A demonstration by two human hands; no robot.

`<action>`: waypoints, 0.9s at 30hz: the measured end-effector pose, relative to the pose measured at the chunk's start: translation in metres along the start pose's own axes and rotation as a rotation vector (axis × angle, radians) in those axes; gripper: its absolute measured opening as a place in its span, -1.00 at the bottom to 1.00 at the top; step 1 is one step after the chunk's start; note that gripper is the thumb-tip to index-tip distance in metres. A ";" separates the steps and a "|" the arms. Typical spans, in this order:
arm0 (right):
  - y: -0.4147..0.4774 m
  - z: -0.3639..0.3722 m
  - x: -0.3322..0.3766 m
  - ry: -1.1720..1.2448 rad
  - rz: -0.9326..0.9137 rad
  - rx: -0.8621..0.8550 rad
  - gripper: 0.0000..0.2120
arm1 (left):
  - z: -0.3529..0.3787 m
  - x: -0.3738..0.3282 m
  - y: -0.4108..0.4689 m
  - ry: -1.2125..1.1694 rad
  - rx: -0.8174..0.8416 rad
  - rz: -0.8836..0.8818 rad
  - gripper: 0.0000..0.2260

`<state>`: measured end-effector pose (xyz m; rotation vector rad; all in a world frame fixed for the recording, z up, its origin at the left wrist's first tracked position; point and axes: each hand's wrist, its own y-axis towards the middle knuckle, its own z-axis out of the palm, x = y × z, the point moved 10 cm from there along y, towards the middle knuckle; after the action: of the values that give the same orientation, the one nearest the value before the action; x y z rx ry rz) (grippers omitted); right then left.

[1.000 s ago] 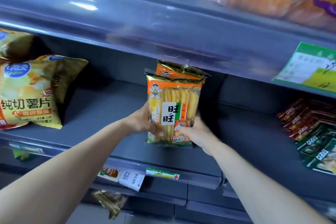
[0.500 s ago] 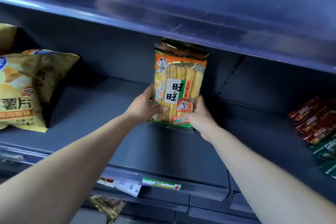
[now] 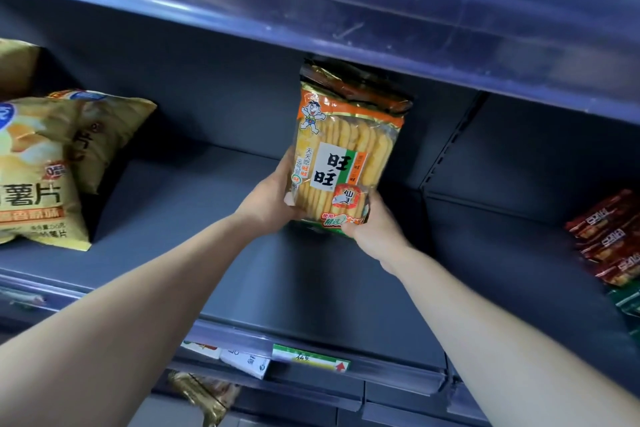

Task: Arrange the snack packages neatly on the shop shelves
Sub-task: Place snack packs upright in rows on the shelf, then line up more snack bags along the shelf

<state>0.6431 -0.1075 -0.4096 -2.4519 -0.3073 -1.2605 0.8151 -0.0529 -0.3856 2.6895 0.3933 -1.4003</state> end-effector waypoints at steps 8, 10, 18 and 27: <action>-0.005 -0.005 0.002 -0.131 0.031 -0.039 -0.58 | -0.003 0.020 0.001 0.050 -0.017 -0.117 -0.27; -0.008 -0.008 0.003 -0.170 0.044 -0.048 -0.61 | -0.002 0.023 -0.004 0.091 -0.019 -0.141 -0.38; -0.032 -0.010 -0.002 -0.384 0.101 0.019 -0.63 | -0.006 0.027 -0.033 0.352 0.071 -0.209 -0.64; -0.068 0.000 -0.001 -0.678 0.069 0.179 -0.59 | -0.033 0.033 -0.098 0.640 0.102 -0.213 -0.61</action>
<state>0.6184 -0.0454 -0.3959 -2.6228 -0.4764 -0.3178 0.8333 0.0542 -0.3896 3.2096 0.6784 -0.5546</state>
